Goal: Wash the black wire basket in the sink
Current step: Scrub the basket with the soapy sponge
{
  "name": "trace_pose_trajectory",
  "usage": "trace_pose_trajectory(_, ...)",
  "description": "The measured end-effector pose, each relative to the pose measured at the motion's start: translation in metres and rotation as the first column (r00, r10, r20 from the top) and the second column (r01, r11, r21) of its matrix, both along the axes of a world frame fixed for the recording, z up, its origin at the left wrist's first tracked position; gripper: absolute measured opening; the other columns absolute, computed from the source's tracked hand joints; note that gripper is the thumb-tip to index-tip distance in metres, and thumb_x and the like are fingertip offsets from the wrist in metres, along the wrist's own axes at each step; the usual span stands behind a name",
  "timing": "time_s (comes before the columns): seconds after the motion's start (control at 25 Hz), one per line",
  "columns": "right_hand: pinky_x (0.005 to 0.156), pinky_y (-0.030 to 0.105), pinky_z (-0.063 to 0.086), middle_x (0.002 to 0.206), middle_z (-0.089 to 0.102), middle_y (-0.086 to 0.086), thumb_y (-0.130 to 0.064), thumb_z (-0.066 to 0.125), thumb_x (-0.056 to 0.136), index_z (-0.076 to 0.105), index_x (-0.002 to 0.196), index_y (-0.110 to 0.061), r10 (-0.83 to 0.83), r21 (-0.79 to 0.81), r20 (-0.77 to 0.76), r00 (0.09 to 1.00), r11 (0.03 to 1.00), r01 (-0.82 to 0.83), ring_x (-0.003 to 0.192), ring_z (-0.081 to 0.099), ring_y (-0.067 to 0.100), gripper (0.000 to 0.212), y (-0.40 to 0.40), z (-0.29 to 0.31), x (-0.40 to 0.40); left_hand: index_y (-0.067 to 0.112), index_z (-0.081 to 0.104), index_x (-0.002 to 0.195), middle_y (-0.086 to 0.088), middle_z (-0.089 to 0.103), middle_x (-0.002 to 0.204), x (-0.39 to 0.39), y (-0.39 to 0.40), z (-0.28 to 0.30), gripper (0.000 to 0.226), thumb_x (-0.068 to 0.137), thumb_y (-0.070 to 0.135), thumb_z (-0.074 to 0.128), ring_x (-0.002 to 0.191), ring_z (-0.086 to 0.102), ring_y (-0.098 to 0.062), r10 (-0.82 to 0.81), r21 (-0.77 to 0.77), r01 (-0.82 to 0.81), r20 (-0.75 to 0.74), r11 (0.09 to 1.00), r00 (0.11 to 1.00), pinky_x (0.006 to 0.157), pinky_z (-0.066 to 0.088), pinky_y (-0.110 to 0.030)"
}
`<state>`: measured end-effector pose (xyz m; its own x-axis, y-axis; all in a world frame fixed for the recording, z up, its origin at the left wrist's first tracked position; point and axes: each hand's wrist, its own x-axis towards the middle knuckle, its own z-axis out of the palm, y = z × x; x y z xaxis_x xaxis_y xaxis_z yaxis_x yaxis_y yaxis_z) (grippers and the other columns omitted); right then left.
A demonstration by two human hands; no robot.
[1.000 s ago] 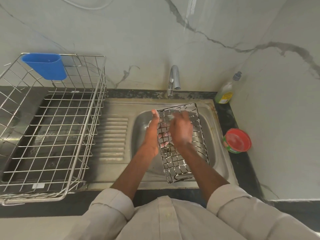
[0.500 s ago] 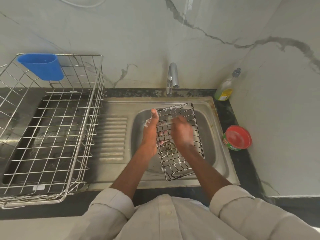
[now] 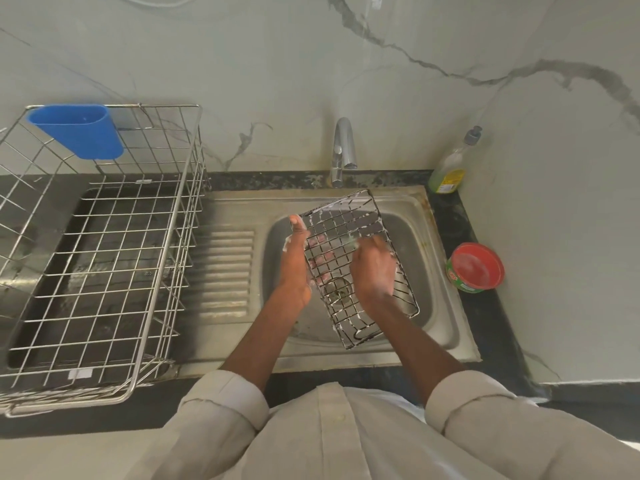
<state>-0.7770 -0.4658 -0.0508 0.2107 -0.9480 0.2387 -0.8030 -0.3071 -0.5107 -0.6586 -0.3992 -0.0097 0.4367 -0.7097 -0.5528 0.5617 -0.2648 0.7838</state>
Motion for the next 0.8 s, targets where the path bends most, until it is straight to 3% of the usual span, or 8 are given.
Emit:
trace_pose_trajectory(0.08, 0.066, 0.032, 0.061, 0.096, 0.073, 0.01, 0.015, 0.057, 0.089, 0.076, 0.091, -0.006, 0.153, -0.008, 0.078, 0.985, 0.988, -0.153, 0.071, 0.066, 0.019, 0.027, 0.004, 0.003, 0.012, 0.042, 0.061, 0.126, 0.001, 0.075, 0.128, -0.004, -0.001, 0.0, 0.084, 0.067, 0.101, 0.053, 0.121, 0.07, -0.03, -0.013, -0.011, 0.013, 0.002, 1.0, 1.0, 0.104, 0.052, -0.059)
trace_pose_trajectory(0.2, 0.065, 0.039, 0.061, 0.09, 0.074, 0.002, 0.01, 0.062, 0.086, 0.077, 0.088, -0.011, 0.506, -0.005, 0.071, 0.86, 0.862, -0.507, 0.072, 0.068, 0.019, 0.027, 0.019, -0.003, 0.021, 0.023, 0.06, 0.139, -0.005, 0.076, 0.125, -0.006, -0.002, -0.003, 0.1, 0.071, 0.097, 0.057, 0.123, 0.069, -0.033, 0.022, -0.012, -0.022, 0.009, 1.0, 1.0, 0.107, 0.052, -0.056)
trace_pose_trajectory(0.24, 0.068, 0.039, 0.063, 0.095, 0.076, 0.004, 0.012, 0.062, 0.086, 0.079, 0.095, -0.011, 0.482, 0.028, 0.035, 0.876, 0.875, -0.483, 0.076, 0.071, 0.02, 0.03, 0.017, -0.002, 0.014, 0.026, 0.059, 0.139, -0.003, 0.077, 0.125, -0.005, 0.0, -0.002, 0.092, 0.077, 0.094, 0.054, 0.122, 0.069, -0.034, 0.03, -0.011, -0.029, 0.009, 1.0, 1.0, 0.105, 0.053, -0.057)
trace_pose_trajectory(0.32, 0.074, 0.039, 0.064, 0.106, 0.076, 0.012, 0.018, 0.057, 0.085, 0.077, 0.106, -0.006, 0.208, 0.057, -0.067, 0.976, 0.977, -0.204, 0.085, 0.074, 0.025, 0.038, 0.005, -0.002, -0.003, 0.037, 0.057, 0.135, 0.001, 0.077, 0.126, -0.001, 0.004, -0.004, 0.075, 0.084, 0.091, 0.048, 0.117, 0.073, -0.032, 0.024, -0.012, -0.024, 0.001, 1.0, 1.0, 0.1, 0.055, -0.055)
trace_pose_trajectory(0.4, 0.077, 0.038, 0.064, 0.104, 0.076, 0.014, 0.021, 0.054, 0.085, 0.077, 0.106, -0.005, 0.024, 0.067, -0.048, 0.999, 0.998, -0.021, 0.086, 0.075, 0.026, 0.041, 0.005, -0.004, -0.013, 0.04, 0.055, 0.136, 0.003, 0.076, 0.127, -0.001, 0.006, -0.006, 0.078, 0.079, 0.094, 0.049, 0.115, 0.074, -0.029, 0.039, 0.0, -0.039, -0.003, 0.999, 0.999, 0.094, 0.056, -0.052)
trace_pose_trajectory(0.56, 0.073, 0.032, 0.063, 0.1, 0.075, 0.004, 0.016, 0.058, 0.086, 0.078, 0.099, -0.011, 0.508, 0.108, -0.021, 0.861, 0.857, -0.503, 0.083, 0.074, 0.019, 0.036, 0.036, -0.002, 0.004, 0.025, 0.055, 0.145, -0.006, 0.078, 0.123, -0.003, 0.005, -0.003, 0.1, 0.073, 0.094, 0.053, 0.107, 0.077, -0.032, 0.113, -0.051, -0.113, -0.011, 0.992, 0.994, 0.094, 0.061, -0.054)
trace_pose_trajectory(0.72, 0.075, 0.035, 0.062, 0.11, 0.071, 0.012, 0.006, 0.058, 0.096, 0.072, 0.105, -0.004, 0.161, 0.096, -0.127, 0.979, 0.984, -0.15, 0.084, 0.071, 0.025, 0.019, 0.011, 0.011, -0.012, 0.032, 0.052, 0.151, 0.003, 0.074, 0.131, 0.005, 0.004, -0.001, 0.107, 0.07, 0.102, 0.047, 0.113, 0.075, -0.026, 0.119, -0.03, -0.119, 0.016, 0.992, 0.993, 0.095, 0.056, -0.057)
trace_pose_trajectory(0.8, 0.07, 0.033, 0.056, 0.105, 0.072, 0.015, 0.002, 0.059, 0.098, 0.07, 0.105, 0.001, 0.082, 0.106, -0.08, 0.993, 0.992, -0.073, 0.081, 0.068, 0.026, 0.013, 0.01, 0.012, -0.011, 0.032, 0.054, 0.149, 0.003, 0.074, 0.132, 0.007, 0.003, -0.003, 0.106, 0.07, 0.102, 0.047, 0.114, 0.075, -0.026, 0.118, -0.01, -0.118, 0.009, 0.993, 0.993, 0.099, 0.053, -0.059)
